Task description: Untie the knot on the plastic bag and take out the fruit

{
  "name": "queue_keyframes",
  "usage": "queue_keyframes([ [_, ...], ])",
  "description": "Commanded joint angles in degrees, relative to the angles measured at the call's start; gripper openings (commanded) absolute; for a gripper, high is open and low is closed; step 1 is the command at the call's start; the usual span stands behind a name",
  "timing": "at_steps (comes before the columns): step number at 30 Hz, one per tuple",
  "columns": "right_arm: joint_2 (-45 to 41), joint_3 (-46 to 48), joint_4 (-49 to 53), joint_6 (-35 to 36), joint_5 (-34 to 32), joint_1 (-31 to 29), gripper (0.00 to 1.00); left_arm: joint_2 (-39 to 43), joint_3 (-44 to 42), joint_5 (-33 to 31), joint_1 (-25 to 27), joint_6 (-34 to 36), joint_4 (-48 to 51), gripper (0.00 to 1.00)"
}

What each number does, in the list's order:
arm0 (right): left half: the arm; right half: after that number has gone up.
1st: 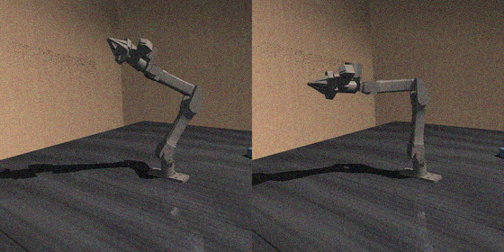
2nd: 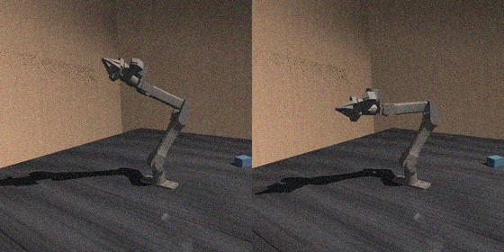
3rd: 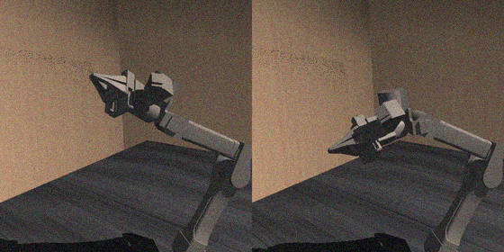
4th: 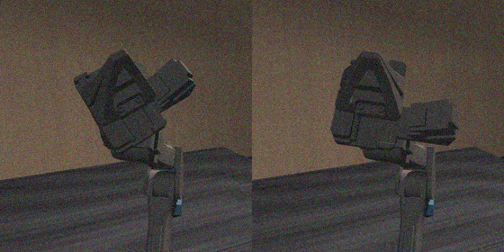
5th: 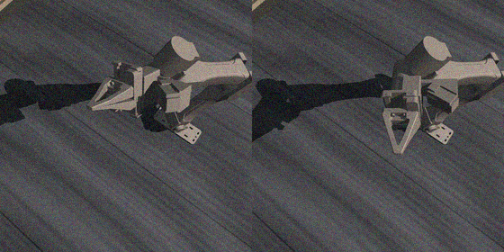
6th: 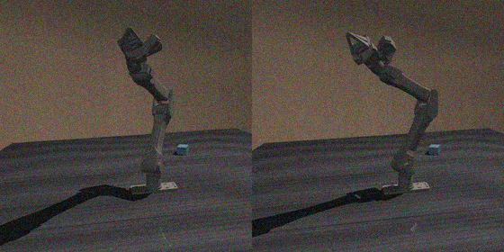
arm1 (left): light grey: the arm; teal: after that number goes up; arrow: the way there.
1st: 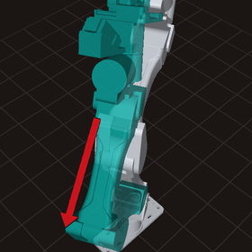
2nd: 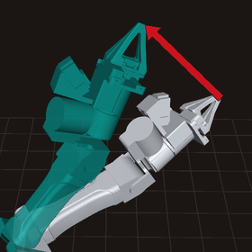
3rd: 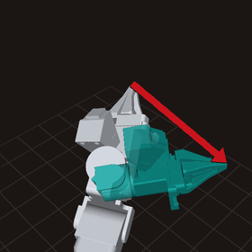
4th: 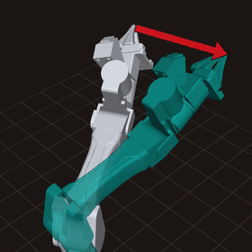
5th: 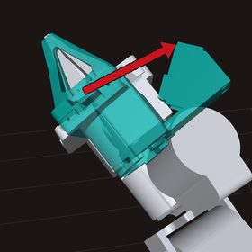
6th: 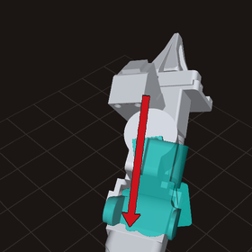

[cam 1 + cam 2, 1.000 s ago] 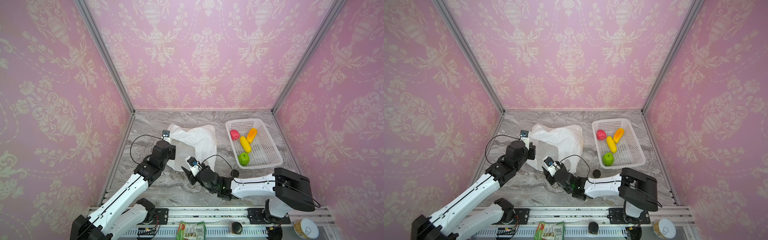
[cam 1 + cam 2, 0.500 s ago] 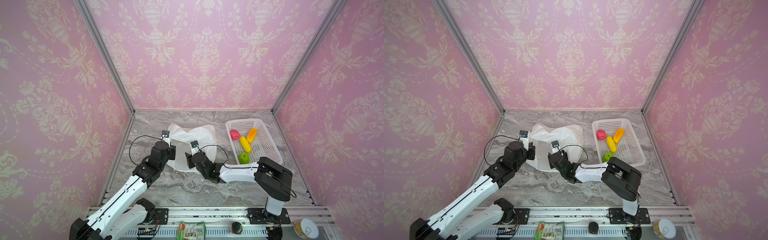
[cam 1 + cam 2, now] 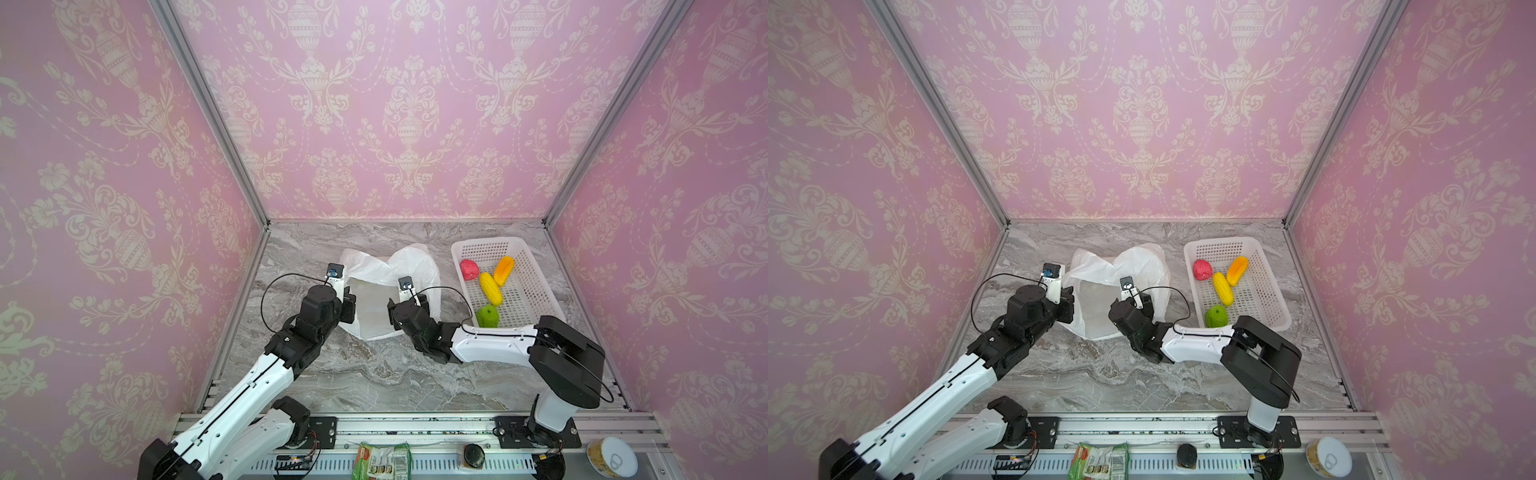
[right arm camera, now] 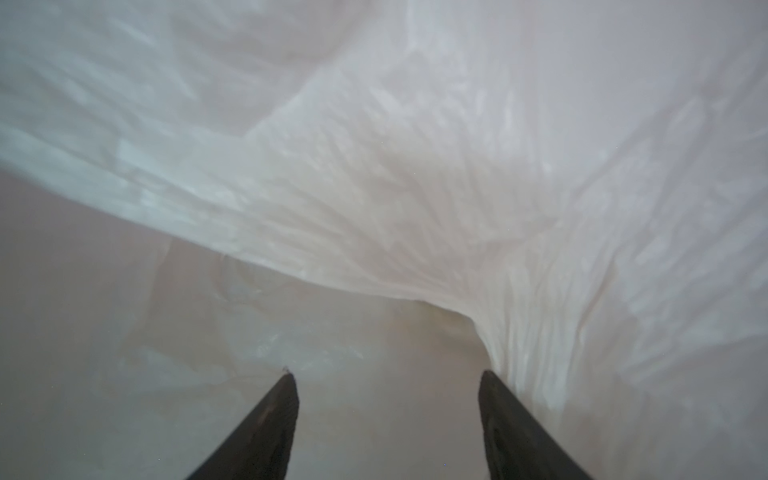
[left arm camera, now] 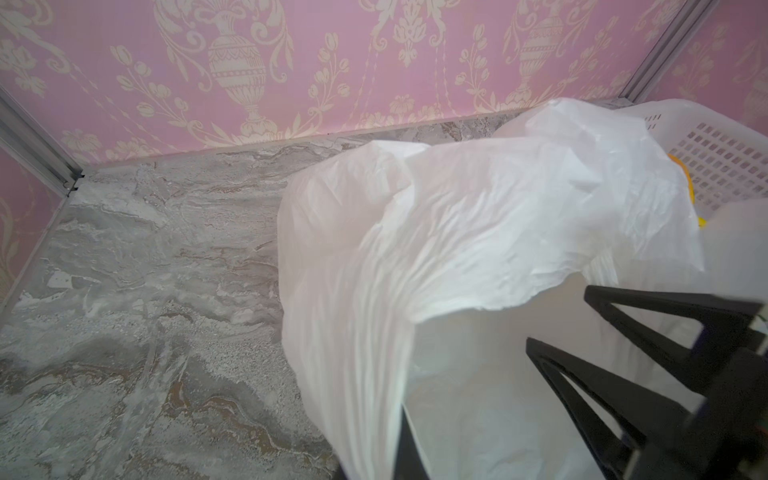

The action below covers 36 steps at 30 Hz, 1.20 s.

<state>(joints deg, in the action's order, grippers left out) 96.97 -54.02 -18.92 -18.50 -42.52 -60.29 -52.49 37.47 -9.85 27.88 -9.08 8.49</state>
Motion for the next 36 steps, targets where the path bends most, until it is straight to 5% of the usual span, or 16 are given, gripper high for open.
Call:
queue_keyframes([
  [1,-5.1,-1.3,1.7,6.9,-12.0,-3.4,0.70,-1.6,2.4,-2.7,-0.1,0.3,1.8,0.00],
  [6,-11.2,-2.1,10.6,3.0,-14.2,-3.9,0.73,-1.4,2.4,-2.7,-0.1,0.2,1.8,0.00],
  [9,-12.0,-0.6,10.8,1.0,-14.4,-3.9,0.85,-0.5,1.8,-2.9,-0.1,0.0,1.7,0.00],
  [14,-2.9,-7.2,17.5,-2.7,-15.7,-3.9,1.00,0.2,1.6,-2.7,-0.2,-0.1,1.8,0.00],
  [24,12.1,-21.6,34.7,-5.6,-23.0,-1.7,1.00,1.8,1.0,-3.0,-0.1,-0.2,1.7,0.00],
  [27,11.5,-22.6,38.3,-6.5,-23.6,-0.4,0.84,2.0,0.8,-2.8,-0.1,-0.3,1.7,0.00],
  [32,4.2,-20.0,36.3,-1.2,-22.8,0.3,0.29,2.0,0.8,-3.4,-0.2,-0.4,1.8,0.00],
  [36,-4.1,-19.2,37.4,1.9,-14.7,1.6,0.12,1.6,0.9,-2.9,-0.1,-0.5,1.9,0.00],
])
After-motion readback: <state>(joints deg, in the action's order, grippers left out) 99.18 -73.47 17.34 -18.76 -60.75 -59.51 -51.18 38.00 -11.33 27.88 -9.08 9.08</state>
